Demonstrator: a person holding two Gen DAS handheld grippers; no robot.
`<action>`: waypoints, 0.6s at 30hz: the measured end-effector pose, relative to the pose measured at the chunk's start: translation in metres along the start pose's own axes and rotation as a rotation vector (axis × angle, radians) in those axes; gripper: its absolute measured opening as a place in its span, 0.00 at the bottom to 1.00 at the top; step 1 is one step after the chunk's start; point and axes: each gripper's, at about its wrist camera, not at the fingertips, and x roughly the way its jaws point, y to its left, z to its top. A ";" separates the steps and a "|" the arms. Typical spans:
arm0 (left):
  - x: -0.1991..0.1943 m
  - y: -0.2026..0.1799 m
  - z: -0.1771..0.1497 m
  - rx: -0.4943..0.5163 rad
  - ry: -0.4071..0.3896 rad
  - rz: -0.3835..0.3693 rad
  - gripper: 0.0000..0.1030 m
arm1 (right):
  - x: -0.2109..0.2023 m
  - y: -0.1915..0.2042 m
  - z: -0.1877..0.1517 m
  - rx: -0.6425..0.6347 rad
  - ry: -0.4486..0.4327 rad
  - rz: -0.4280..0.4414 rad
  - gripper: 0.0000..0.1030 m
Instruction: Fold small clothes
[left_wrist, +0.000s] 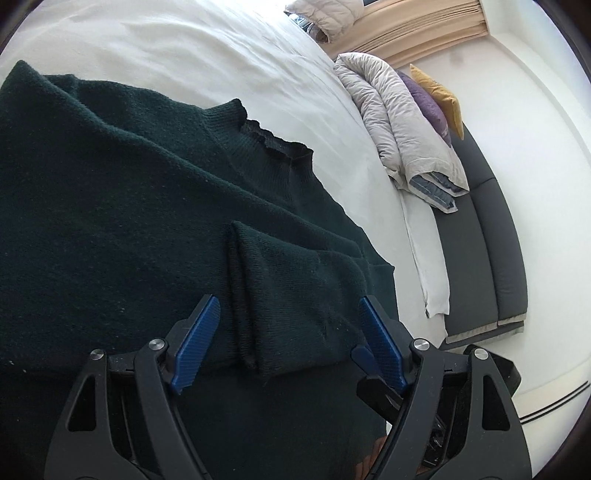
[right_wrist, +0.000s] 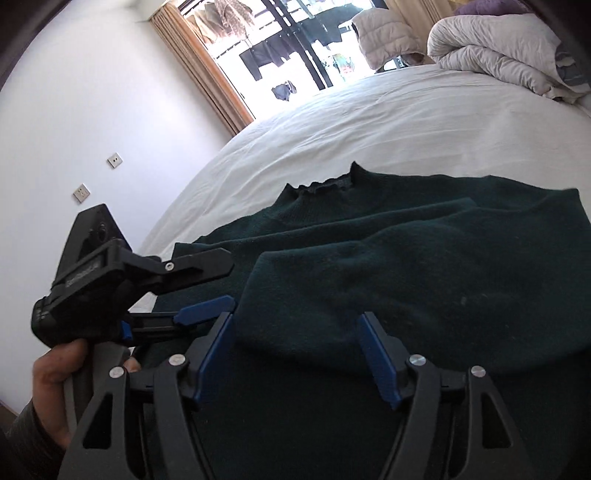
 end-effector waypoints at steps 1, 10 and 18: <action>0.004 -0.003 0.001 0.007 0.009 0.012 0.75 | -0.008 -0.007 -0.003 0.024 -0.004 0.010 0.69; 0.036 -0.010 0.002 0.000 0.058 0.095 0.18 | -0.050 -0.058 -0.035 0.221 -0.040 0.044 0.64; 0.010 -0.012 0.008 0.009 -0.038 0.048 0.09 | -0.061 -0.084 -0.041 0.319 -0.050 0.061 0.62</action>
